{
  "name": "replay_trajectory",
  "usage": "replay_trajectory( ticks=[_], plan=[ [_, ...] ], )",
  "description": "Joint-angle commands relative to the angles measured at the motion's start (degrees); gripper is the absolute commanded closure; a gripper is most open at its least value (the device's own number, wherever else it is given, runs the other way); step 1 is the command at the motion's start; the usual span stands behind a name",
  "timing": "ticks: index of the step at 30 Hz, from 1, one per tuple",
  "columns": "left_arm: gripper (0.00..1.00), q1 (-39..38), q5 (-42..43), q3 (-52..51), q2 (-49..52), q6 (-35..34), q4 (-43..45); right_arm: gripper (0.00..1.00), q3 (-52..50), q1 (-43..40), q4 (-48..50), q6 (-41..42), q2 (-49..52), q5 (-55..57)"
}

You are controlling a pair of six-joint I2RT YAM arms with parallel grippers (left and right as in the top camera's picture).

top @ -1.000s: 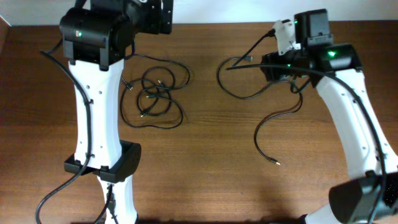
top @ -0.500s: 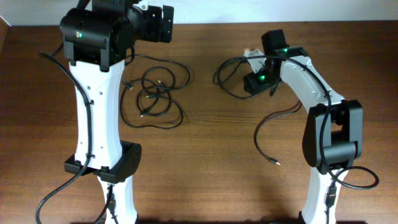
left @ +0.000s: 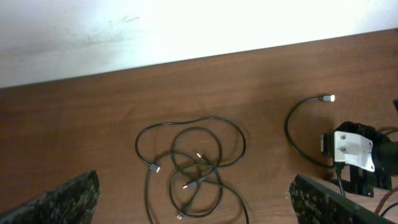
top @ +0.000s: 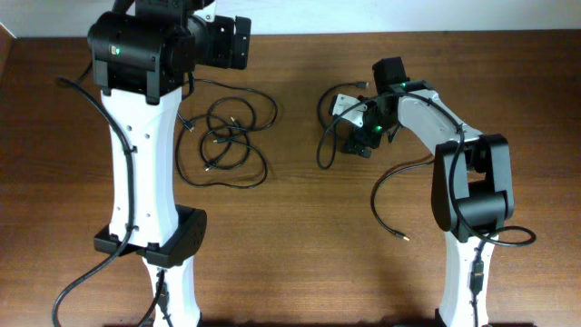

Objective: Untangle cables

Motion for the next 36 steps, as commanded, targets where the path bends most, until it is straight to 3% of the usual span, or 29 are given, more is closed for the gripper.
replay_trajectory(
  ticks=[1, 3, 4, 7, 11, 15, 17, 21, 24, 26, 27, 32, 36],
  plan=[
    [0.01, -0.02, -0.61, 0.61, -0.83, 0.68, 0.94, 0.11, -1.68, 0.37, -1.46, -0.39, 1.81, -0.2],
    [0.01, -0.02, -0.63, 0.61, -0.83, 0.7, 0.87, 0.83, -1.77, 0.33, -1.53, -0.42, 1.81, -0.04],
    [0.01, -0.02, -0.63, 0.61, -0.83, 0.7, 0.92, 0.96, -2.25, 0.33, -1.18, -0.42, 1.81, -0.04],
    [0.01, -0.02, -0.66, 0.61, -0.83, 0.72, 0.92, 0.96, -4.42, 0.26, 0.87, -0.37, 1.81, -0.15],
    [0.01, -0.02, -0.66, 0.61, -0.83, 0.9, 0.94, 0.96, -2.95, -1.84, 4.17, 6.97, 0.76, -2.78],
    [0.01, 0.02, -0.63, 0.59, -0.81, 0.9, 0.74, 0.96, 2.49, -6.4, 3.15, 13.03, -7.28, -3.23],
    [0.01, 0.02, -0.63, 0.59, -0.81, 0.87, 0.79, 0.96, 4.55, -8.76, 4.15, 18.8, -10.82, -2.47],
    [0.01, -0.02, -0.61, 0.59, -0.81, 0.87, 0.28, 0.96, 8.98, -16.37, 6.1, 31.15, -14.08, 11.37],
    [0.01, -0.02, -0.52, 0.59, -0.81, 0.87, -0.13, 0.96, 9.77, -25.18, 6.43, 37.62, -14.08, 12.72],
    [0.01, -0.07, -0.39, 0.59, -0.81, 0.87, -0.59, 0.96, 11.76, -32.61, 7.89, 49.33, -14.08, 11.91],
    [0.01, -0.17, -0.39, 0.59, -0.81, 0.87, -0.66, 0.96, 13.18, -33.86, 9.01, 51.45, -14.08, 12.0],
    [0.01, -0.2, 0.7, 0.59, -0.81, 0.39, -1.46, 0.96, 25.11, -31.52, 9.88, 51.28, -14.08, 15.43],
    [0.01, -0.2, 0.76, 0.48, -0.81, 0.35, -3.08, 0.96, 45.0, -31.54, 9.2, 51.49, -14.08, 19.12]
  ],
)
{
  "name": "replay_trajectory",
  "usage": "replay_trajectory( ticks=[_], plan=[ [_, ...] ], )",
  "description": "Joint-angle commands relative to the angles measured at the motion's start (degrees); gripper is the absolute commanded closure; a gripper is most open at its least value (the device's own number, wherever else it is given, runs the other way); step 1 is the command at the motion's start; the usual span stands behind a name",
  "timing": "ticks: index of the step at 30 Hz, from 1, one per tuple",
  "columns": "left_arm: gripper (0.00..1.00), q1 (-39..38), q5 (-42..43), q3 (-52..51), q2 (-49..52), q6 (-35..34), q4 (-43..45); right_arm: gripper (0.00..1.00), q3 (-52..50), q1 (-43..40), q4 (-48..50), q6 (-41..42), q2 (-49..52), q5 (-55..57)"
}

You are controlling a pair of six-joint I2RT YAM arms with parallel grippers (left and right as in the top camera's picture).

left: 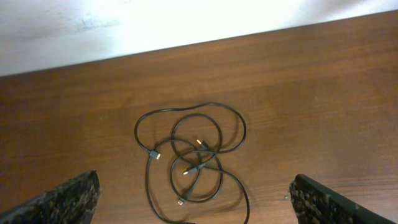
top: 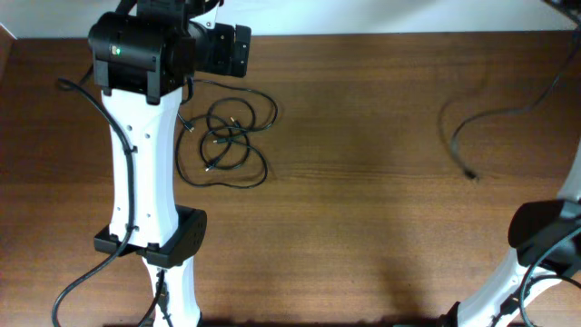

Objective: Untangle cables

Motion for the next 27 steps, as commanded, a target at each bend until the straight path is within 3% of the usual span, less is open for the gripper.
replay_trajectory(
  ticks=[1, 10, 14, 15, 16, 20, 22, 27],
  plan=[
    [0.01, -0.13, 1.22, 0.48, -0.81, 0.15, -0.02, 0.96, 6.67, -0.52, 2.27, 0.46, -0.96, 3.54],
    [0.0, -0.13, 3.3, 0.48, -0.81, -0.42, -0.02, 0.96, 5.77, -1.46, -15.3, 0.48, 22.36, 0.42],
    [0.0, -0.13, 3.45, 0.48, -0.81, -0.42, -0.02, 0.96, 4.52, -1.03, -15.34, 0.28, 23.56, -2.03],
    [0.0, -0.13, 3.45, 0.48, -0.81, -0.42, -0.02, 0.16, 4.52, -1.05, -15.67, 0.28, 23.56, -2.01],
    [0.0, -0.13, 3.45, 0.48, -0.81, -0.42, -0.02, 0.01, 4.52, -1.05, -15.8, 0.26, 23.56, -2.01],
    [0.0, -0.13, 3.78, 0.48, -0.81, -0.39, -0.02, 0.01, 4.85, -1.03, -15.78, -2.25, 20.52, -2.05],
    [0.0, -0.13, 4.09, 0.48, -0.81, -0.39, -0.02, 0.01, 4.85, -0.44, -18.69, -5.84, 13.68, -1.97],
    [0.01, -0.13, 4.09, 0.48, -0.81, 0.17, -0.02, 0.01, 4.85, -0.28, -28.2, 0.46, 0.74, 1.2]
  ],
)
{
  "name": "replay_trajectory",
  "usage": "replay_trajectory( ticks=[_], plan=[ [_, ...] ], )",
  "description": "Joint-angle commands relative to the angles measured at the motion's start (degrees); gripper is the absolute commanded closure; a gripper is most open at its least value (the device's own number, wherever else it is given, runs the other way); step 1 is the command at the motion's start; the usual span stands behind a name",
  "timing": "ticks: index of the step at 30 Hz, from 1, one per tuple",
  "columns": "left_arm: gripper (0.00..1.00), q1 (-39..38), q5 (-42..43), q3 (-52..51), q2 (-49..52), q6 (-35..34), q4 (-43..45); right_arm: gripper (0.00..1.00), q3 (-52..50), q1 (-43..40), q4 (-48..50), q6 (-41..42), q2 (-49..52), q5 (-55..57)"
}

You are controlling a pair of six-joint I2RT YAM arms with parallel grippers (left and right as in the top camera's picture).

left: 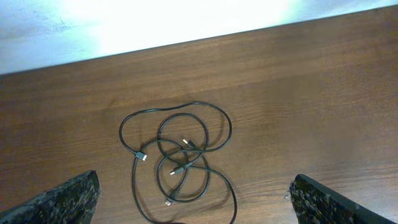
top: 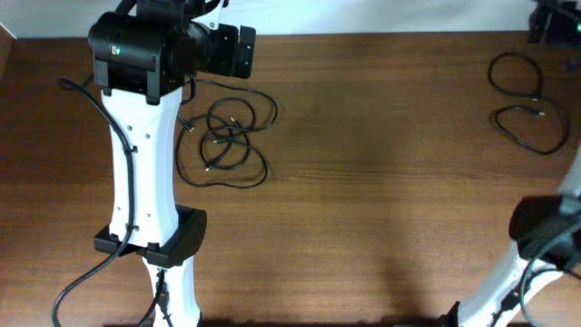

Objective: Untangle cables

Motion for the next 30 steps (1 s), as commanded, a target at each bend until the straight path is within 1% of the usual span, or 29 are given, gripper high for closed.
replay_trajectory(
  ticks=[1, 3, 4, 5, 6, 8, 9, 10, 11, 12, 13, 14, 15, 18, 19, 20, 22, 23, 24, 25, 26, 27, 28, 29, 30],
  plan=[
    [0.01, -0.13, 0.66, 0.5, -0.81, 0.94, -0.07, 0.01, -0.11, 0.76, 7.28, 1.9, -4.22, -1.44],
    [0.01, -0.13, 0.68, 0.46, -0.81, 0.9, -0.07, 0.01, -0.11, 2.16, 26.27, 1.92, -6.75, -9.49],
    [0.01, -0.22, 0.9, 0.46, -0.81, 0.87, -0.07, 0.01, -0.11, 3.02, 30.27, 1.88, -6.88, -10.62],
    [0.01, -0.35, 1.09, 0.46, -0.81, 0.9, -0.07, 0.01, -0.11, 3.08, 30.8, 1.92, -7.06, -11.41],
    [0.01, -0.5, 1.29, 0.46, -0.81, 0.94, -0.04, 0.01, -0.2, 2.08, 26.1, 1.7, -7.5, -14.78],
    [0.01, -0.5, 1.25, 0.46, -0.81, 0.98, -0.04, 0.01, -2.56, 0.5, 21.44, 1.68, -9.22, -14.6],
    [0.01, -0.5, 1.22, 0.46, -0.81, 2.03, -0.07, 0.01, -11.21, -0.35, 24.15, 1.44, -13.97, -14.58],
    [0.01, -0.5, 0.48, 0.46, -0.81, 2.51, -0.07, 0.01, -21.62, -0.57, 29.11, -1.68, -20.09, -14.58],
    [0.01, -0.5, 0.07, 0.46, -0.81, 2.73, -0.07, 0.01, -29.07, -0.57, 32.22, -5.27, -24.65, -14.51],
    [0.01, -0.5, 0.04, 0.46, -0.81, 2.73, -0.07, 0.01, -38.73, -0.5, 35.32, -7.39, -30.4, -14.43],
    [0.01, -0.5, -0.02, 0.46, -0.83, 2.95, -0.04, 0.01, -49.64, -0.46, 40.15, -7.37, -35.85, -14.14],
    [0.01, -0.48, 0.0, 0.46, -0.83, 3.15, -0.07, 0.01, -58.18, -0.46, 44.3, -7.34, -39.12, -14.19],
    [0.01, -0.5, 0.0, 0.46, -0.83, 3.17, -0.07, 0.01, -65.2, -0.44, 47.89, -7.34, -40.13, -14.16],
    [0.01, -0.5, 0.0, 0.46, -0.83, 3.8, -0.07, 0.01, -75.32, -0.42, 47.32, -6.69, -38.14, -13.9],
    [0.01, -0.5, 0.0, 0.46, -0.83, 3.8, -0.04, 0.01, -77.94, -0.42, 47.28, -6.58, -36.17, -10.67],
    [0.01, -0.5, 0.17, 0.46, -0.83, 3.8, -0.04, 0.01, -79.41, -0.42, 48.5, -3.06, -32.44, -6.88],
    [0.01, -0.5, 1.75, 0.46, -0.83, 3.76, -0.04, 0.01, -79.41, -0.59, 48.94, 0.44, -26.47, -1.99],
    [0.01, -0.5, 1.75, 0.46, -0.83, 3.78, -0.04, 0.0, -79.41, -0.57, 48.85, 0.44, -23.47, -0.52],
    [0.01, -0.5, 1.75, 0.46, -0.83, 3.78, -0.04, 0.27, -79.41, -0.57, 48.54, 0.44, -21.77, -0.59],
    [0.01, -0.5, 1.75, 0.46, -0.83, 3.78, -0.04, 0.28, -79.41, -0.57, 47.25, 0.46, -20.98, -0.57],
    [0.01, -0.5, 1.75, 0.46, -0.83, 3.78, -0.04, 0.12, -79.41, -0.59, 46.77, 0.48, -20.92, -0.37],
    [0.01, -0.5, 1.73, 0.46, -0.83, 3.78, -0.04, 0.01, -79.56, -0.57, 46.69, 3.63, -20.65, 7.41],
    [0.01, -0.5, 1.75, 0.46, -0.83, 3.76, -0.04, 0.01, -79.62, -0.63, 46.36, 5.01, -20.33, 12.92],
    [0.01, -0.5, 1.75, 0.46, -0.83, 3.76, -0.04, 0.01, -79.03, -0.72, 41.66, 7.19, -20.33, 13.46],
    [0.01, -0.5, 1.73, 0.46, -0.83, 3.78, -0.04, 0.01, -78.49, -0.96, 35.21, 12.55, -20.31, 13.42]
  ],
)
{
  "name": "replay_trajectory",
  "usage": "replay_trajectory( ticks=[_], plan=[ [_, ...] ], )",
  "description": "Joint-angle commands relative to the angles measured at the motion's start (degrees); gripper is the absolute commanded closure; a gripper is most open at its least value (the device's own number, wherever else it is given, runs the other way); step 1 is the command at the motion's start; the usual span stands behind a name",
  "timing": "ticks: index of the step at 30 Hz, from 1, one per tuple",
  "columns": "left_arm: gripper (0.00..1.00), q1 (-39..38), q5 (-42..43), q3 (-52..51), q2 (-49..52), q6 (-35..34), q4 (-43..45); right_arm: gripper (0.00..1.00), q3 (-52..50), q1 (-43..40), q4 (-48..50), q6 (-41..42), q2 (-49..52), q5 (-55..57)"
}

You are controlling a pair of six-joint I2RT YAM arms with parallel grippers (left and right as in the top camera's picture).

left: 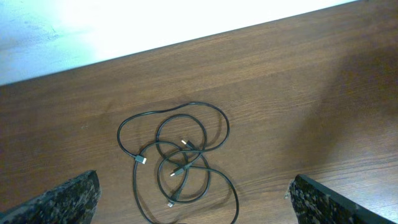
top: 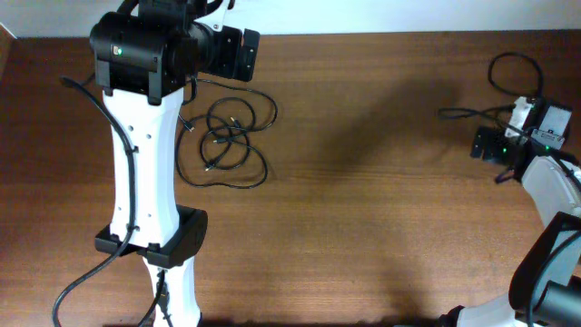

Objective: Untangle cables

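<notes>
A tangle of thin black cables [top: 227,136] lies left of centre, below my left arm; the left wrist view shows it as overlapping loops with loose connectors [left: 178,169]. My left gripper [left: 193,199] hangs high over it, open, its fingers [left: 62,199] wide apart and empty. One separate black cable [top: 467,113] lies at the far right, with a loop near the back edge. It runs to my right gripper [top: 486,143], whose jaws are hidden.
The white wall runs along the table's back edge [left: 186,43]. The left arm's white column and base [top: 145,209] stand at the left. The right arm [top: 554,191] comes in along the right edge.
My right gripper was at the back right corner above a cable in two loops. It now sits lower at the right edge, and one cable end stretches left. The left gripper barely shifted.
My right gripper was at the table's middle on a cable beside the tangle. Then the arm was out of view and that cable hung at the right. Then the cable lay in loops at the far right, where it is now, reshaped. The tangle stayed put.
</notes>
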Motion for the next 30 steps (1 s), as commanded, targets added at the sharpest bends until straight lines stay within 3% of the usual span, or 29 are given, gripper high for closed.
replay_trajectory(
  ticks=[1, 2, 6, 13, 18, 22, 30],
  plan=[
    [0.01, -0.13, 0.61, 0.46, -0.83, 0.87, -0.02, 0.01, 0.37, -0.24, -8.39, 6.36, 0.72, 0.35],
    [0.01, -0.13, 0.63, 0.46, -0.83, 0.87, -0.02, 0.01, 0.68, -0.04, -7.48, -0.39, 0.61, -5.46],
    [0.01, -0.13, 0.66, 0.46, -0.83, 0.87, -0.04, 0.01, 8.66, -1.29, -21.18, 11.26, 0.63, -1.88],
    [0.01, -0.13, 0.63, 0.46, -0.83, 0.92, -0.02, 0.01, 13.57, -1.22, -29.64, 12.72, 3.19, -0.57],
    [0.01, -0.13, 2.4, 0.46, -0.83, 0.87, -0.04, 0.01, 17.38, -2.19, -19.5, 8.48, 7.37, -1.16],
    [0.01, -0.11, 2.56, 0.46, -0.83, 0.9, -0.04, 0.01, 17.38, -2.51, -18.4, 8.46, 14.27, -0.13],
    [0.01, -0.07, 2.56, 0.46, -0.83, 0.87, -0.04, 0.04, 17.38, -8.39, -12.9, 7.02, 17.57, 1.18]
  ],
)
